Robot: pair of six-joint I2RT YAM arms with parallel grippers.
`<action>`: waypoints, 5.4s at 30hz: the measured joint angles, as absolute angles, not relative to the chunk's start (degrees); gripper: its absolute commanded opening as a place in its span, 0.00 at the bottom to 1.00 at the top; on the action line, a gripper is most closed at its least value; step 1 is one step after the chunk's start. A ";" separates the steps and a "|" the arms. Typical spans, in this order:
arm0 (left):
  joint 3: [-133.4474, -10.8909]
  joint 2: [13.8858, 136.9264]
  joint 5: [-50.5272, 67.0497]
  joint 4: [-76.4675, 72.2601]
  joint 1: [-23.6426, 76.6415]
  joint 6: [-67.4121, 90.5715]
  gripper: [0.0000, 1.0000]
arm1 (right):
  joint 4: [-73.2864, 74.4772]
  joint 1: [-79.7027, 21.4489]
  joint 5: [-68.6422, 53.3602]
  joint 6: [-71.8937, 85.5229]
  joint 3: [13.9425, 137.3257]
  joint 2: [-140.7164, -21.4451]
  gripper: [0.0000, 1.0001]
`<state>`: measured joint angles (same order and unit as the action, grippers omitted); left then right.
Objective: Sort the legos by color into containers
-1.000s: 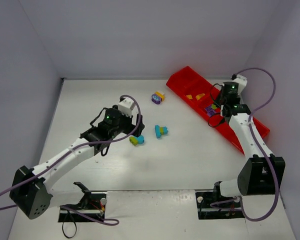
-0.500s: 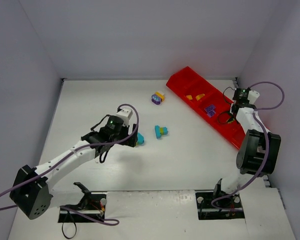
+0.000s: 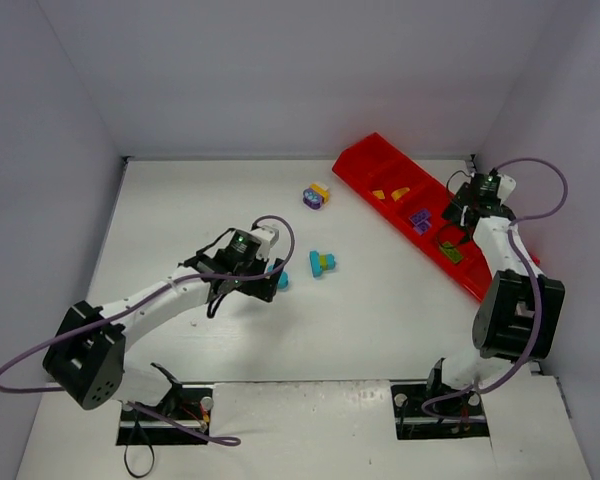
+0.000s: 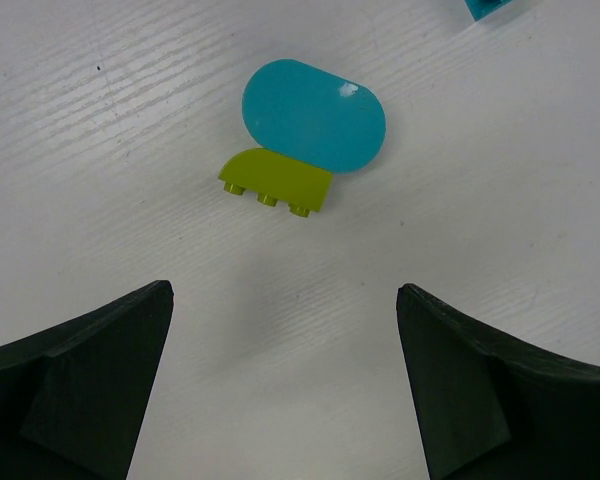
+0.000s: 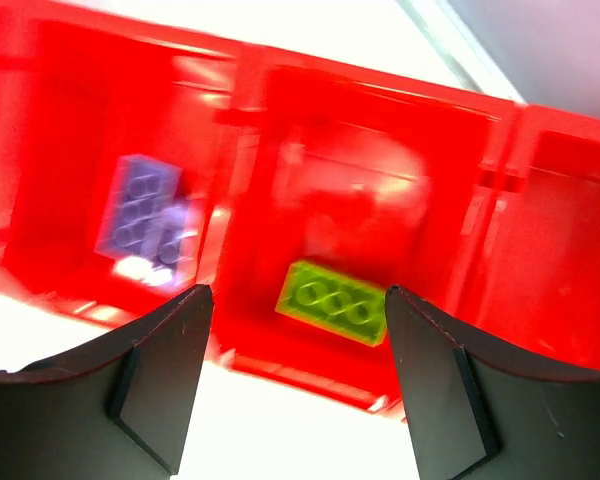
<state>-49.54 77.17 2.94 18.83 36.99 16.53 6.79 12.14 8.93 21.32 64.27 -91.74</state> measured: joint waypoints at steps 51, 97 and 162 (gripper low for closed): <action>-57.08 85.01 10.44 13.28 36.62 -3.97 0.38 | 4.05 -6.61 -32.82 17.12 61.67 -79.02 0.69; -50.43 72.29 15.46 1.23 36.80 -11.00 0.35 | 3.81 -30.74 -43.51 23.29 73.84 -94.83 0.00; -48.88 71.11 14.94 -0.01 37.39 0.60 0.31 | 14.37 23.35 21.52 19.73 58.87 -82.78 0.22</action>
